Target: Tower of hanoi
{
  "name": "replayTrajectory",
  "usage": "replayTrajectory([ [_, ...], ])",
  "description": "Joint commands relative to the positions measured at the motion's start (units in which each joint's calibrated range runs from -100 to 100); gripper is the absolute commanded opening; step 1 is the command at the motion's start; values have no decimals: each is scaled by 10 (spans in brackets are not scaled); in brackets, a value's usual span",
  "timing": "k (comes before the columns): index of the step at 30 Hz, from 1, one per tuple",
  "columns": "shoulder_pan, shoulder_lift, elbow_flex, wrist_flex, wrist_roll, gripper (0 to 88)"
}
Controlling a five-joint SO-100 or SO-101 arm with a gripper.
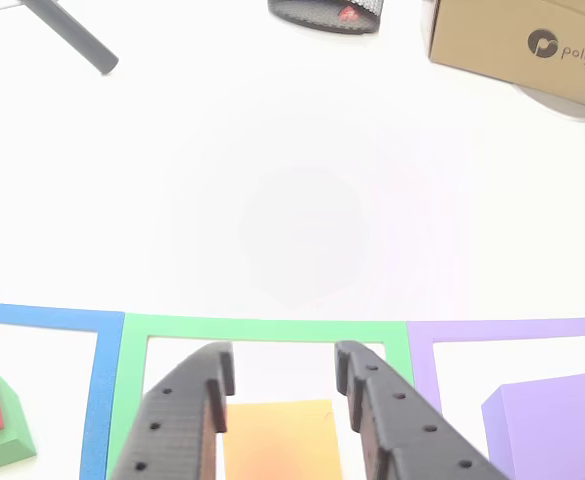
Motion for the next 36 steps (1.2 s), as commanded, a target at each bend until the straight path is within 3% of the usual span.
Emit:
replayTrajectory([
  [1,-22,-129,-118,304,4,18],
  [9,-115,-173,-451,744,4,11],
  [16,-191,-154,-668,951,4,14],
  [21,-211,-173,-667,983,4,37],
  [26,-213,-202,-595,953,4,188],
  [36,-180,-278,-275,658,4,366],
])
